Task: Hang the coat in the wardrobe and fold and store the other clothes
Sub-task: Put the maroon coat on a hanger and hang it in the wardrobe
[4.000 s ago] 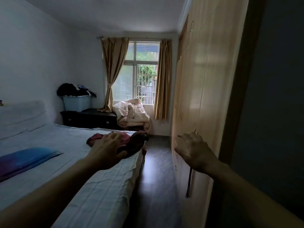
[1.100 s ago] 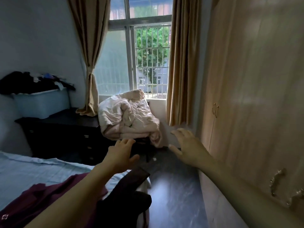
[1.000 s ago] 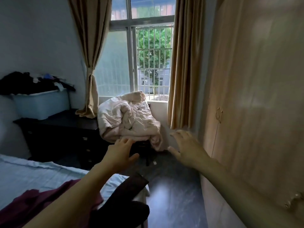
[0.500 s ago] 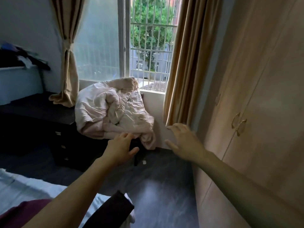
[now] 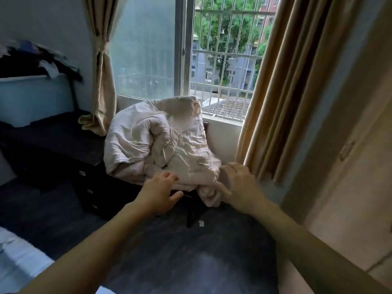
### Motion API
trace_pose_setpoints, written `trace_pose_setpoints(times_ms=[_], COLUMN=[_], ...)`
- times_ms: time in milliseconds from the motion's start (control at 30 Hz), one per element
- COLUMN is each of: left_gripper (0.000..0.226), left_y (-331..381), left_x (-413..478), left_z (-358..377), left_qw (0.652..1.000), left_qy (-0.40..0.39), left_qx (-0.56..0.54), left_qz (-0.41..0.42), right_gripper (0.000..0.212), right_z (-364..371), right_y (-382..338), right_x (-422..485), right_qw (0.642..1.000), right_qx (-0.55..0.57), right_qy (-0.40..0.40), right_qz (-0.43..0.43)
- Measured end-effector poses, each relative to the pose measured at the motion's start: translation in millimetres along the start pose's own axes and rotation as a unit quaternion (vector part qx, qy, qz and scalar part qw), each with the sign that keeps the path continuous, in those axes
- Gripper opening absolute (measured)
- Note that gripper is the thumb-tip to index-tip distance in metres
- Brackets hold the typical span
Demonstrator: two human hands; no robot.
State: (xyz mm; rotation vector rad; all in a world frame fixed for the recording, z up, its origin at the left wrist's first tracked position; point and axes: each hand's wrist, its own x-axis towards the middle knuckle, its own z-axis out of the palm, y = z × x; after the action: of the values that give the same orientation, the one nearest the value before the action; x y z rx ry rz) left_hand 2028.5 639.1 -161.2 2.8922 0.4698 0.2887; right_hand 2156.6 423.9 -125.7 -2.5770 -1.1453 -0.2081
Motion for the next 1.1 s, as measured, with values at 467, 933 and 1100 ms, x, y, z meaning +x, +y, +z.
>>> trace_pose_setpoints(times_ms=[467, 933, 1100], left_gripper=[0.054, 0.056, 0.054], left_y=[-29, -171, -243], left_x=[199, 216, 207], left_z=[49, 30, 10], left_qw=[0.978, 0.915, 0.887], left_qy=[0.01, 0.054, 0.097], left_qx=[0.048, 0.068, 0.049], left_qz=[-0.201, -0.394, -0.45], right_gripper=[0.056, 0.077, 0.057], right_z=[78, 161, 190], right_y=[89, -46, -127], right_x=[274, 430, 480], right_qw=[0.978, 0.917, 0.884], right_qx=[0.021, 0.065, 0.057], right_qy=[-0.087, -0.161, -0.166], right_qz=[-0.191, -0.359, -0.434])
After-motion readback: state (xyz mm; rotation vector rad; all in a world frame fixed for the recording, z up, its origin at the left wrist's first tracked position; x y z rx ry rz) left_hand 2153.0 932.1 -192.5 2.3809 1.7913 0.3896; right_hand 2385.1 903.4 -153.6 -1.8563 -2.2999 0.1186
